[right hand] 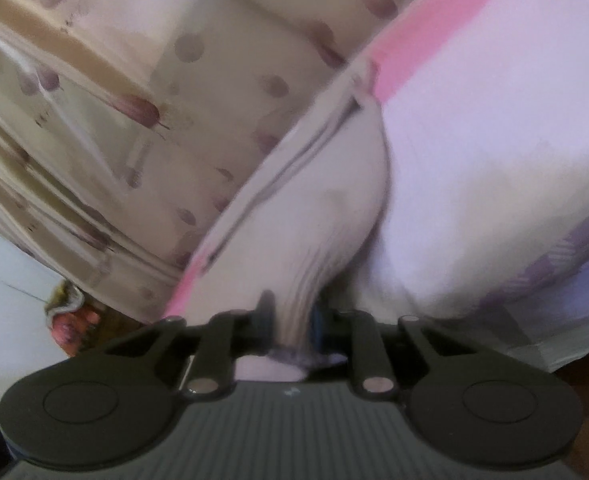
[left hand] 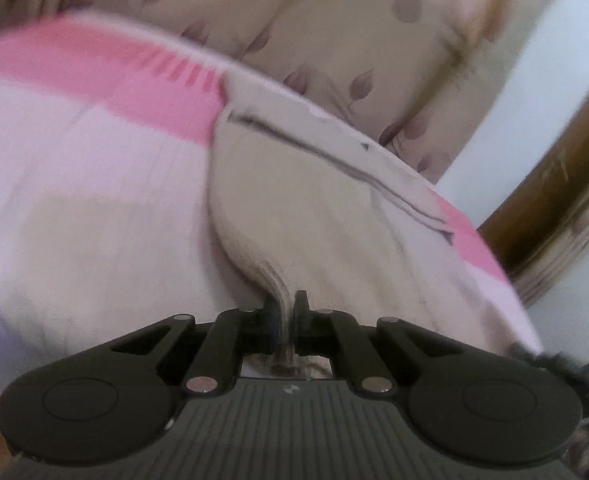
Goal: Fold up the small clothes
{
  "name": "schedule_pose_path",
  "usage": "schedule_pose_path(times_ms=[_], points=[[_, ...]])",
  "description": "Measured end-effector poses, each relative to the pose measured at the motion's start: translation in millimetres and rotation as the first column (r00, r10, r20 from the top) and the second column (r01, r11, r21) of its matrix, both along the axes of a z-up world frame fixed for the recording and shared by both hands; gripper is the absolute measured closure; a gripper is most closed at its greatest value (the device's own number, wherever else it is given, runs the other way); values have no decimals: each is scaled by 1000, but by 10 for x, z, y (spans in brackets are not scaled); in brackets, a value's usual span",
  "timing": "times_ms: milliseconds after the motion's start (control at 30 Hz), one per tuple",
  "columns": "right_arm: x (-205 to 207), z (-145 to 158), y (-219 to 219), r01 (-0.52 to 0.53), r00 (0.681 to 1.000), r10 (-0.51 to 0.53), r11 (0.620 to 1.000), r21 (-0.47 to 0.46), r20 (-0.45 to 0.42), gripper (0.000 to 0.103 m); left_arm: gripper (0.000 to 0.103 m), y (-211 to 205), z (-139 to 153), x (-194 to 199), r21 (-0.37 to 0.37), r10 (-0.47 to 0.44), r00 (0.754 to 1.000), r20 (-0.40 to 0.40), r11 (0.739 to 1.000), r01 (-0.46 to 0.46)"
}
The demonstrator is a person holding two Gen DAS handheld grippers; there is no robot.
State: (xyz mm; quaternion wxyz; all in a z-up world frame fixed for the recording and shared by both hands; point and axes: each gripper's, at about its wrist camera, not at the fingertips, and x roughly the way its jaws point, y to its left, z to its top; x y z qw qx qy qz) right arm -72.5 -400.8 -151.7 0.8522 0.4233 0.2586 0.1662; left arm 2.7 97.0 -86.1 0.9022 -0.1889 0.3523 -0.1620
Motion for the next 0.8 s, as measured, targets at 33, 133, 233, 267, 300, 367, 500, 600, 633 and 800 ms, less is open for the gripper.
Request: schedule_pose_path(times_ms=[33, 133, 233, 267, 300, 367, 500, 600, 633, 800], points=[[4, 7, -13, 1, 1000, -1, 1000, 17, 6, 85, 97, -51, 49, -17, 31, 0, 1000, 28, 1000, -1], [13, 72, -34, 7, 1000, -8, 999, 45, 26, 85, 97, -182, 218, -91, 107, -18, 993, 121, 994, 5], [12, 159, -39, 10, 998, -14, 998, 64, 54, 86, 97, -291, 326, -91, 152, -39, 986, 163, 988, 14], [17, 185, -37, 10, 998, -14, 998, 65, 61, 86, 97, -324, 339, -77, 161, -46, 985, 169, 987, 18], [27, 200, -37, 11, 998, -16, 998, 69, 65, 86, 97, -342, 354, -57, 164, -50, 984, 171, 986, 22], [44, 219, -41, 11, 997, -17, 997, 82, 71, 86, 97, -337, 374, -49, 162, -43, 984, 170, 987, 16], [69, 259, -28, 7, 997, -14, 996, 92, 78, 86, 97, -352, 383, -11, 161, -33, 986, 163, 987, 6], [85, 298, -23, 7, 996, -15, 996, 90, 84, 85, 97, -349, 376, 16, 165, -30, 986, 161, 986, 3], [90, 303, -33, 9, 996, -16, 996, 86, 84, 86, 97, -349, 376, 21, 168, -29, 987, 161, 986, 2], [65, 276, -52, 27, 997, -30, 998, 54, 66, 85, 97, -322, 368, 20, 166, -28, 987, 159, 986, 1]])
